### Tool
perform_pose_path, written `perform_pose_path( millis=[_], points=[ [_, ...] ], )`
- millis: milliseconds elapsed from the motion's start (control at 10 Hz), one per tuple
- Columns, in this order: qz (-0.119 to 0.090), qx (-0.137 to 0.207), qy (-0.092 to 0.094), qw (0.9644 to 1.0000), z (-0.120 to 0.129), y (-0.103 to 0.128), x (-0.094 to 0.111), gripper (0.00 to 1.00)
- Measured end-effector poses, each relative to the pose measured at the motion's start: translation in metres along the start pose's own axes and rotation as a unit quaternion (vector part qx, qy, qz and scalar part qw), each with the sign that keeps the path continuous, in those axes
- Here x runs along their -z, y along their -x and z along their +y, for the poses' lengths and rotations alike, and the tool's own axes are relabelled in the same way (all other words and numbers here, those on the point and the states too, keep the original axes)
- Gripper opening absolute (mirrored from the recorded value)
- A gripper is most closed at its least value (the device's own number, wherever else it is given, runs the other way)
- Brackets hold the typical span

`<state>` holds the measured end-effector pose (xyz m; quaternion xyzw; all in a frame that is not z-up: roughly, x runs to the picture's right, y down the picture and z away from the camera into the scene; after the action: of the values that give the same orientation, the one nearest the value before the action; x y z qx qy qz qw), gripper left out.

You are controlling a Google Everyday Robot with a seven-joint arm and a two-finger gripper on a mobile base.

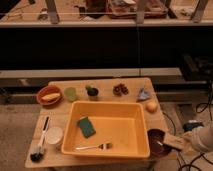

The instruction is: Wipe purple bowl with eraser

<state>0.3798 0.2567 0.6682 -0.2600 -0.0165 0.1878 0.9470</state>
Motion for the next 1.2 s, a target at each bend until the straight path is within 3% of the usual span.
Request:
perform_pose_path(
  millis=[400,700,1200],
  points=[
    [0.002,-0.016,-0.006,0.9999,-0.018,0.013,-0.013,0.0],
    [0.001,-0.014,-0.009,0.9999,-0.025,0.039,-0.029,0.0],
    [-0.015,0.008,-0.01,0.9998,-0.015,0.068,-0.03,0.0]
  ],
)
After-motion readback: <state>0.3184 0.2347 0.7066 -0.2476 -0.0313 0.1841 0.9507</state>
